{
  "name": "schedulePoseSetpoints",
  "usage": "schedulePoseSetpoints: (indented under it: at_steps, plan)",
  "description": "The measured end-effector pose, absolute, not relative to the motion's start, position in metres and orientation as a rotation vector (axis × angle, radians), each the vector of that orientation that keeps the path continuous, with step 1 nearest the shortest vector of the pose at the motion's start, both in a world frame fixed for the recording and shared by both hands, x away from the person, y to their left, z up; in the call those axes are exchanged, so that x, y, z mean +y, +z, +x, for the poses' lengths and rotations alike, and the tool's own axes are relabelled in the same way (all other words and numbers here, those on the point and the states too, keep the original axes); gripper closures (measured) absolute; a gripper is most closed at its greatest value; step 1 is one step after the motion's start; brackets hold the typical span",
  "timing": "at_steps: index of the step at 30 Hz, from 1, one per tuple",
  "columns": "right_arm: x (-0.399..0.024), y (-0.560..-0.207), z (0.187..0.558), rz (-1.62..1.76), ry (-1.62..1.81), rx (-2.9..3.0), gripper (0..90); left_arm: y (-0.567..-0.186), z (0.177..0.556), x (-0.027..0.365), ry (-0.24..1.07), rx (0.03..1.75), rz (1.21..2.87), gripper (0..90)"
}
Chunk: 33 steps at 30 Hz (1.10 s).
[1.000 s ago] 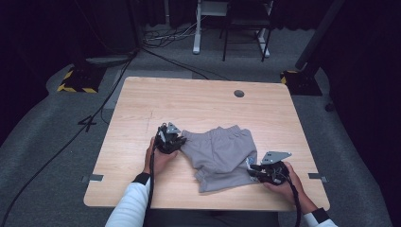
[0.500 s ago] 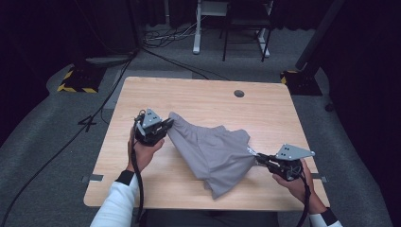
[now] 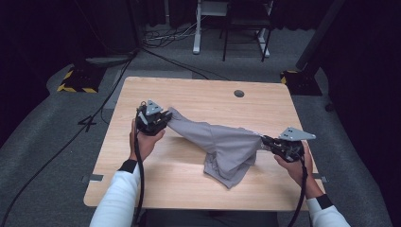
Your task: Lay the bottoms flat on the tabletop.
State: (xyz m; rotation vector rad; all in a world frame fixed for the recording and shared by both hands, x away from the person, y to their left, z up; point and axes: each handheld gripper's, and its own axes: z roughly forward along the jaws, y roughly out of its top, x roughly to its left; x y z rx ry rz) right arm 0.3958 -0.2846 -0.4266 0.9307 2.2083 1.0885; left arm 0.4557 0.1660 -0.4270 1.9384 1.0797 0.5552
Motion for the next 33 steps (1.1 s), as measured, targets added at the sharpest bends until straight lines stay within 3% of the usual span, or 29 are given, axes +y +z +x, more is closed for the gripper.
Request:
schedulePoseSetpoints:
  at_steps: [4,6,9,10,12,15,16,20,25,27,32,33]
  plan:
    - [-0.287,-0.449,0.420,1.034,0.954,2.236,80.6,-0.443,0.453,0.148,0.466,1.044,1.958,57.6]
    - [-0.291,-0.458,0.425,1.064,0.895,2.255,72.3,-0.447,0.441,0.133,0.473,0.990,2.025,45.3]
    - [-0.300,-0.461,0.427,1.129,0.913,2.256,56.0,-0.454,0.413,0.112,0.375,0.825,2.075,39.4]
    - [-0.300,-0.461,0.427,1.129,0.913,2.256,56.0,-0.458,0.404,0.104,0.330,0.788,2.090,39.4]
    - [-0.305,-0.455,0.428,1.149,1.009,2.217,49.2,-0.466,0.385,0.088,0.271,0.692,2.134,40.7]
    - [-0.303,-0.454,0.430,1.135,1.035,2.205,46.0,-0.481,0.372,0.066,0.199,0.637,2.208,41.4]
    - [-0.298,-0.456,0.434,1.121,1.059,2.228,42.2,-0.490,0.371,0.056,0.123,0.619,2.219,43.1]
    - [-0.285,-0.458,0.443,1.095,1.071,2.275,40.6,-0.499,0.371,0.046,0.117,0.619,2.238,44.2]
    - [-0.262,-0.459,0.459,1.044,1.092,2.409,32.5,-0.501,0.373,0.045,0.106,0.628,2.221,52.5]
    - [-0.252,-0.467,0.470,1.042,1.073,2.513,25.4,-0.501,0.376,0.047,0.104,0.626,2.221,62.7]
    - [-0.240,-0.474,0.472,0.957,0.974,2.674,28.4,-0.501,0.380,0.053,0.085,0.657,2.209,75.7]
    - [-0.237,-0.474,0.469,0.914,0.959,2.698,47.8,-0.501,0.382,0.056,0.106,0.660,2.214,76.8]
